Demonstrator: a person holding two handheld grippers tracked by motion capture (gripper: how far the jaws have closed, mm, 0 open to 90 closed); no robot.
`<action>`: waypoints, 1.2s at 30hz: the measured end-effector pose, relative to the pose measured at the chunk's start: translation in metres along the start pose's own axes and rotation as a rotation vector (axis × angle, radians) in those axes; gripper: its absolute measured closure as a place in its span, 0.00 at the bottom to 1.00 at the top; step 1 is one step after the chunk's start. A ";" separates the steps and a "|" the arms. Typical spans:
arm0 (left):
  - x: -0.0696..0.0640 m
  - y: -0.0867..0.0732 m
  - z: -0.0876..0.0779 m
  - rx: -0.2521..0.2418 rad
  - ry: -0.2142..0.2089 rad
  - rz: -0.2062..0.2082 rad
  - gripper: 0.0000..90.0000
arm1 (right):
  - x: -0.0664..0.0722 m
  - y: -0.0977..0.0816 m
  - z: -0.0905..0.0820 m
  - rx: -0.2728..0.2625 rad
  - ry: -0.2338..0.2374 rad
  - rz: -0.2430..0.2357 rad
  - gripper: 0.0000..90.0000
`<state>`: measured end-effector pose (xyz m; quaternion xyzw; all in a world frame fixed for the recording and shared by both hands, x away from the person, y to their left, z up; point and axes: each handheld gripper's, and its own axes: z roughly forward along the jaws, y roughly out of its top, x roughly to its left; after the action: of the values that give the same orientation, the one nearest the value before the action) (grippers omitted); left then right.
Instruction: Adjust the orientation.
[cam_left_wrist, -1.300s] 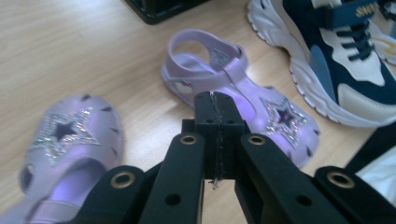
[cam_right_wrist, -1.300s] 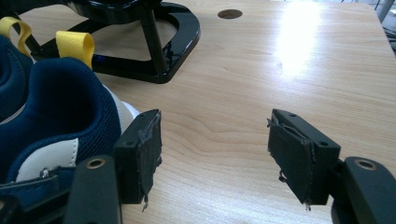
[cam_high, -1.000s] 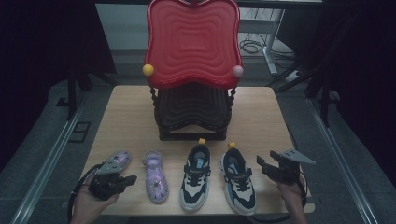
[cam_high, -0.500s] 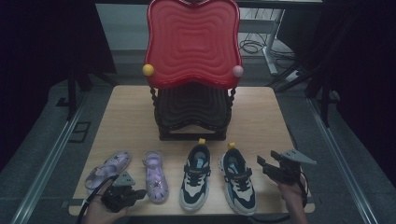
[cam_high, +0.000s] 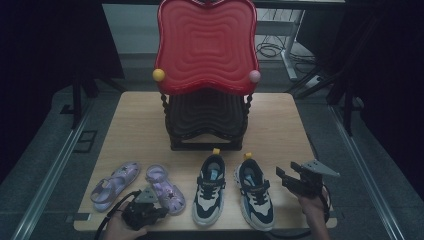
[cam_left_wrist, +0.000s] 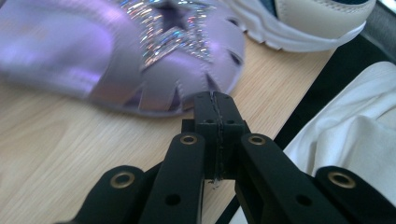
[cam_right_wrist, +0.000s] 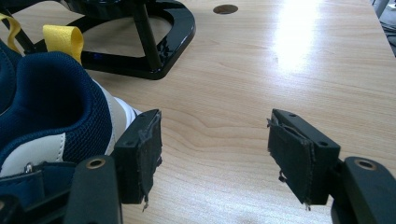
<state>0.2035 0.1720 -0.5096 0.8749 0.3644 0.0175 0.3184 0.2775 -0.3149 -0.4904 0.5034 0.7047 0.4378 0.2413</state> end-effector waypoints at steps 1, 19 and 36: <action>-0.001 0.002 0.001 0.001 0.003 0.006 1.00 | 0.000 0.000 0.000 -0.001 0.000 -0.002 0.39; -0.006 0.052 0.025 0.001 0.058 0.047 1.00 | -0.001 -0.001 0.000 0.003 0.000 0.001 0.39; 0.007 0.085 0.034 0.035 0.113 0.010 0.99 | -0.002 -0.002 -0.002 0.000 -0.004 -0.001 0.39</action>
<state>0.2708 0.1128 -0.4895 0.8798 0.3777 0.0624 0.2818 0.2755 -0.3182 -0.4911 0.5040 0.7043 0.4368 0.2431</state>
